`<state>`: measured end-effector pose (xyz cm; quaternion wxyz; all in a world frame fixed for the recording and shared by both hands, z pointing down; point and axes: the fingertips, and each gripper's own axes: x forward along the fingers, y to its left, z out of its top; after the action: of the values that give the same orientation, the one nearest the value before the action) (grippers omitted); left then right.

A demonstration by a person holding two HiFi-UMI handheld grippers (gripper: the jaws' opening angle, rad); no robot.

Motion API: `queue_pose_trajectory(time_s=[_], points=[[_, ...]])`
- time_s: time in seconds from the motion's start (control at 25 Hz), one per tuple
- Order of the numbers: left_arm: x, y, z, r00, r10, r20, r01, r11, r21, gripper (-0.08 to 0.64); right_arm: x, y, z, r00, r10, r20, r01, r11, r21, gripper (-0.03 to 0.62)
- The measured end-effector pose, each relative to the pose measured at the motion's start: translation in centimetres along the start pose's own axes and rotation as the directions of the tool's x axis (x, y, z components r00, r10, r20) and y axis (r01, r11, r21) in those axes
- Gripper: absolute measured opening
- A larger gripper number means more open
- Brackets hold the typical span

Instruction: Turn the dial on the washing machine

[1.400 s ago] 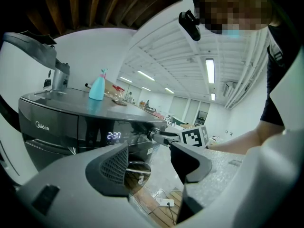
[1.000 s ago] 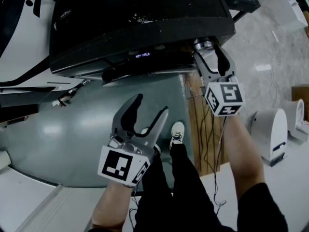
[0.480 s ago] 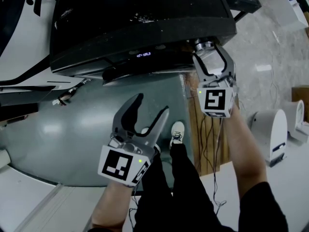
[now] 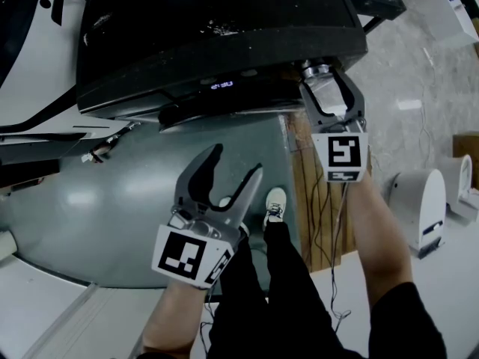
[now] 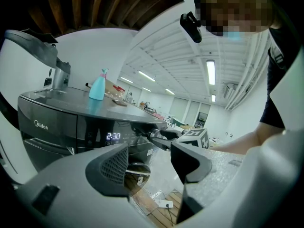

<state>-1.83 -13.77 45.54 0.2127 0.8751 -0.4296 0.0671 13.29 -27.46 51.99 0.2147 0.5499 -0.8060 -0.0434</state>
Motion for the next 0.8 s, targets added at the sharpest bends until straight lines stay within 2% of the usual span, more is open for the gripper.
queue_pose_trajectory(time_s=[0.08,0.16,0.8], points=[[0.0,0.0,0.0,1.0,0.0,0.0,0.0,1.0,0.002,0.259,0.0,-0.4,-0.1,0.999,0.029,0.028,-0.033,0.989,0.141,0.264],[0.1,0.0,0.0,1.0,0.001,0.0,-0.001,1.0,0.003,0.26,0.0,-0.7,-0.2,0.998,0.041,0.043,-0.049,0.975,0.218,0.267],[-0.1,-1.3,1.9,1.0,-0.003,0.011,0.003,1.0,0.031,0.259,-1.2,-0.7,0.7,0.998,0.06,0.033,-0.065,0.976,0.206,0.265]])
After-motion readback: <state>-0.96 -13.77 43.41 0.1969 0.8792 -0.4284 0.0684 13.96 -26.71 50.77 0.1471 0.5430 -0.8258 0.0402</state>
